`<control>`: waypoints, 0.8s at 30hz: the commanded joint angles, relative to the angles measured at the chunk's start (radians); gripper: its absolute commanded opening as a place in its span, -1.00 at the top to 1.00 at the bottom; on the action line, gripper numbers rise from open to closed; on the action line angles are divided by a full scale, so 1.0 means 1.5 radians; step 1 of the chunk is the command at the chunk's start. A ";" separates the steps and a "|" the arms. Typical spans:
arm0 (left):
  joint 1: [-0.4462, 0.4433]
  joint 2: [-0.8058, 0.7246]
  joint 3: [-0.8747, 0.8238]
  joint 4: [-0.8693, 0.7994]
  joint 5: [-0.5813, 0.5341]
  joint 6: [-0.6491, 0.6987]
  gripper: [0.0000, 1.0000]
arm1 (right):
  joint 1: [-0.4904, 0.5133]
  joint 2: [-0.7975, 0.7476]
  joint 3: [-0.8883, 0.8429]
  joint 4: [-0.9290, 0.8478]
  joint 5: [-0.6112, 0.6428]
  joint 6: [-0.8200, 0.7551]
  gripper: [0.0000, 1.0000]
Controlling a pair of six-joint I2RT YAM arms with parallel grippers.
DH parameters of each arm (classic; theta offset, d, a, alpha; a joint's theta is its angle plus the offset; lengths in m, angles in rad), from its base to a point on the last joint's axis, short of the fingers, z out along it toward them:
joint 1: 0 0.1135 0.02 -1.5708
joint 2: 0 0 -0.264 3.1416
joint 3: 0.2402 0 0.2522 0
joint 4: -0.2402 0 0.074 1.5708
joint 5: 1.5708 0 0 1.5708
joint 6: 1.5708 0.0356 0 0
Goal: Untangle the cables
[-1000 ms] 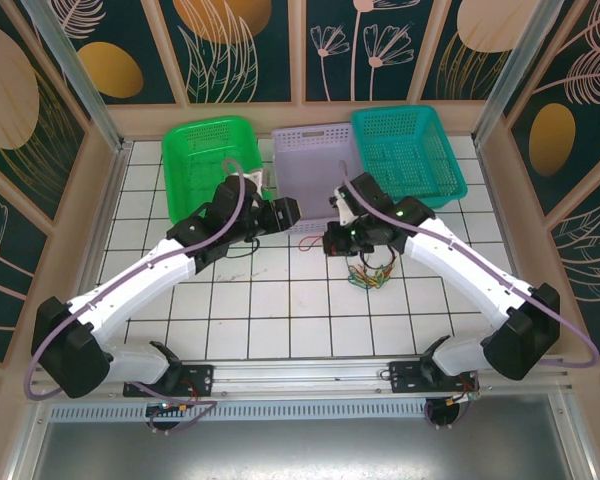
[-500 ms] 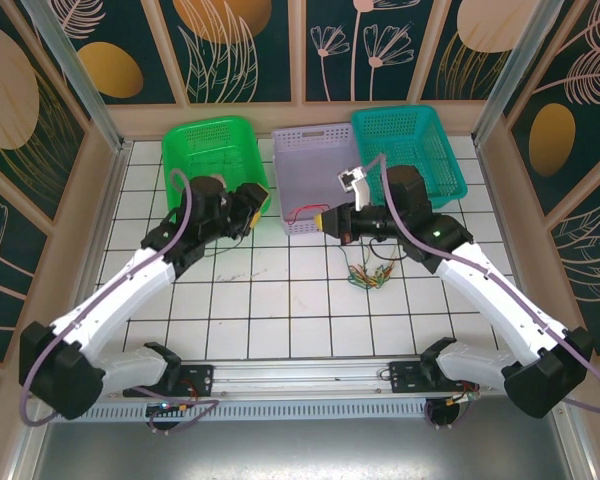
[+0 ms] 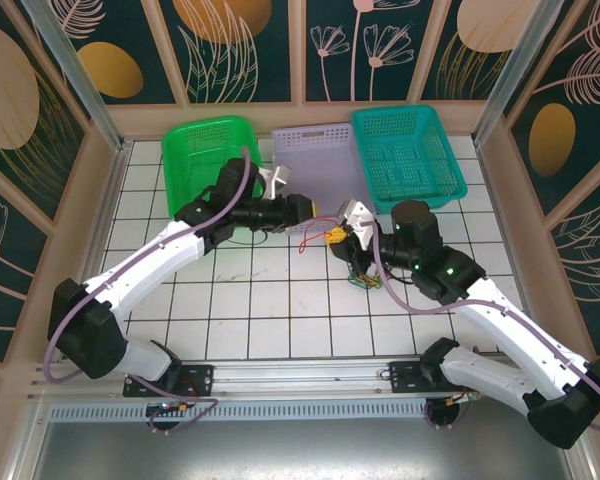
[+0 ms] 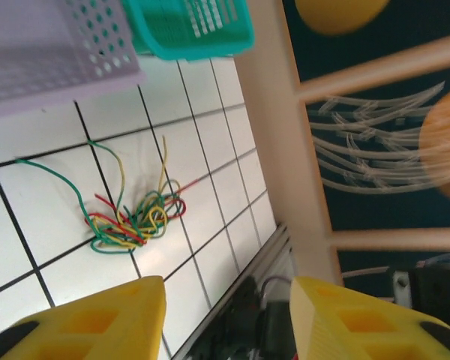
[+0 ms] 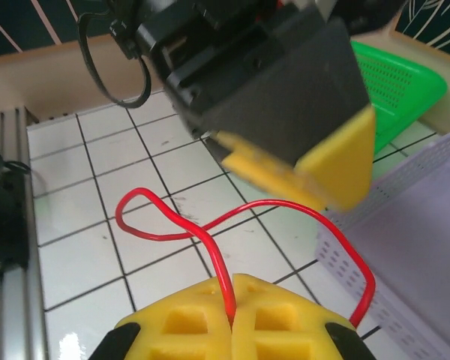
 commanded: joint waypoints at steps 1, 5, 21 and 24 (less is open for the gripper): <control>-0.003 0.010 0.003 0.012 0.034 0.074 -0.02 | 0.008 0.000 -0.011 0.017 0.021 -0.092 1.00; -0.004 0.022 -0.006 0.028 0.071 0.091 -0.09 | 0.009 -0.011 -0.024 0.015 0.021 -0.132 1.00; -0.008 0.055 -0.008 0.030 0.049 0.150 0.24 | 0.008 -0.010 -0.024 0.008 0.008 -0.127 1.00; -0.007 0.054 0.005 0.033 0.020 0.137 0.81 | 0.008 -0.011 -0.026 0.004 0.009 -0.125 1.00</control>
